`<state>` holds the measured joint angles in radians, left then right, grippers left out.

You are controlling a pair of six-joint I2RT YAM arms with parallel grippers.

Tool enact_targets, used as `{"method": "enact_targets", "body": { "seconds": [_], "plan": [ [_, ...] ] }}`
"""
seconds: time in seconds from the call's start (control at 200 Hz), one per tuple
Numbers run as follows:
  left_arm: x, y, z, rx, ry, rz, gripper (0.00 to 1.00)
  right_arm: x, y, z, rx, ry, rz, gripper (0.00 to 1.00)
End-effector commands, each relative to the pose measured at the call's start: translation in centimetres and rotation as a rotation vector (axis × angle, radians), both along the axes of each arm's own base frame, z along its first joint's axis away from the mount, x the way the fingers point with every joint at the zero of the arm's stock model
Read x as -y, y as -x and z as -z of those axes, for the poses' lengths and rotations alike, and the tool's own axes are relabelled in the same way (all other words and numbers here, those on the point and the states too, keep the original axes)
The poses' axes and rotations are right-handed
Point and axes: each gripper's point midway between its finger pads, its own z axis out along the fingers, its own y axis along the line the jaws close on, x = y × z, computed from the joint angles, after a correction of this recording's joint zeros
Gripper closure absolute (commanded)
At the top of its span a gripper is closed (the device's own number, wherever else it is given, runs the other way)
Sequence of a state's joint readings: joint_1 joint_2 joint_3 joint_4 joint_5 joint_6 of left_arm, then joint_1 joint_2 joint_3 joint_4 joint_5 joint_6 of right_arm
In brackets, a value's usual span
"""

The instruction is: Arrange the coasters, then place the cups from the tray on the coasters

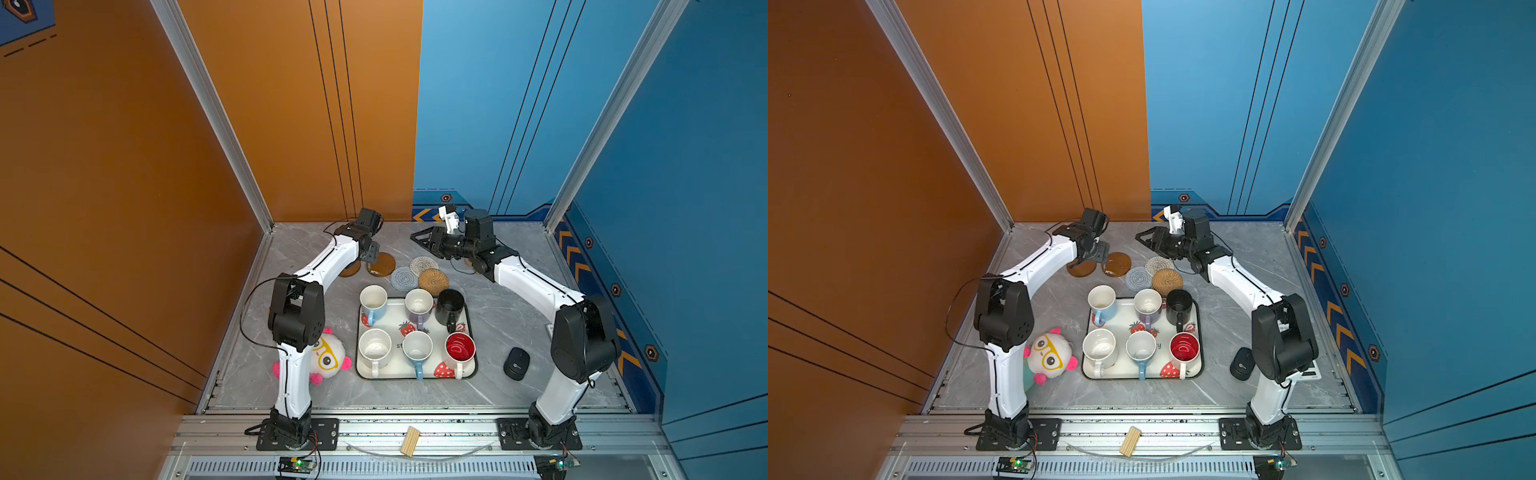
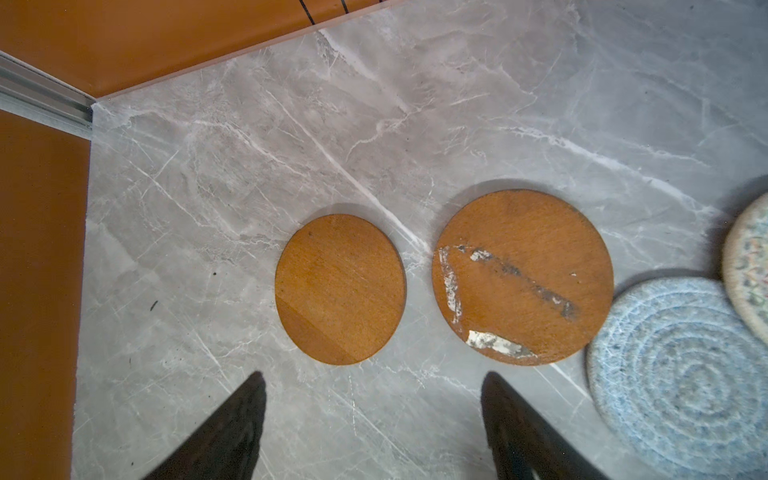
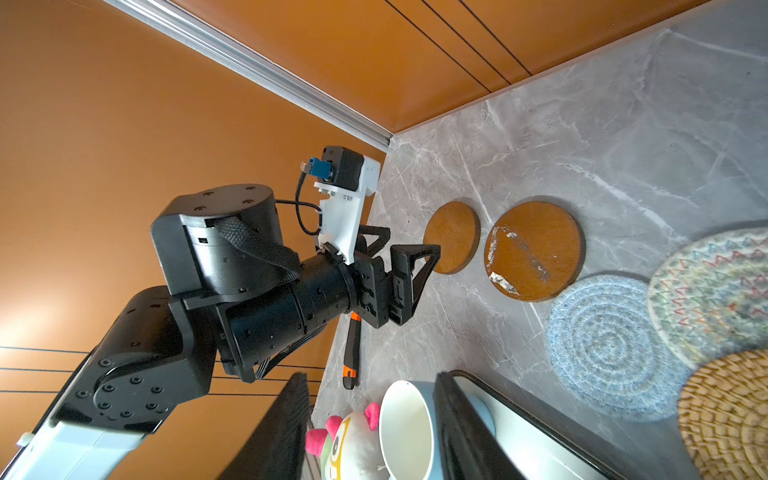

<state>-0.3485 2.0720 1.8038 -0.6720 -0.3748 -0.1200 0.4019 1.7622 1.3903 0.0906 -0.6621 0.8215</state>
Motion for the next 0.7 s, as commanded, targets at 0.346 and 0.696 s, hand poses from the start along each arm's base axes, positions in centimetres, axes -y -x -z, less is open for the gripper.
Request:
{"method": "enact_targets", "body": {
  "seconds": [0.346,0.696],
  "plan": [
    [-0.9,0.6,-1.3,-0.006,-0.003,-0.011,0.15,2.1,0.9,-0.8,0.097,0.09,0.094,0.37],
    [-1.4,0.7,-0.8,-0.038,-0.044,-0.011,0.09,3.7,1.4,-0.8,0.118,0.108,0.139,0.28]
  ]
}}
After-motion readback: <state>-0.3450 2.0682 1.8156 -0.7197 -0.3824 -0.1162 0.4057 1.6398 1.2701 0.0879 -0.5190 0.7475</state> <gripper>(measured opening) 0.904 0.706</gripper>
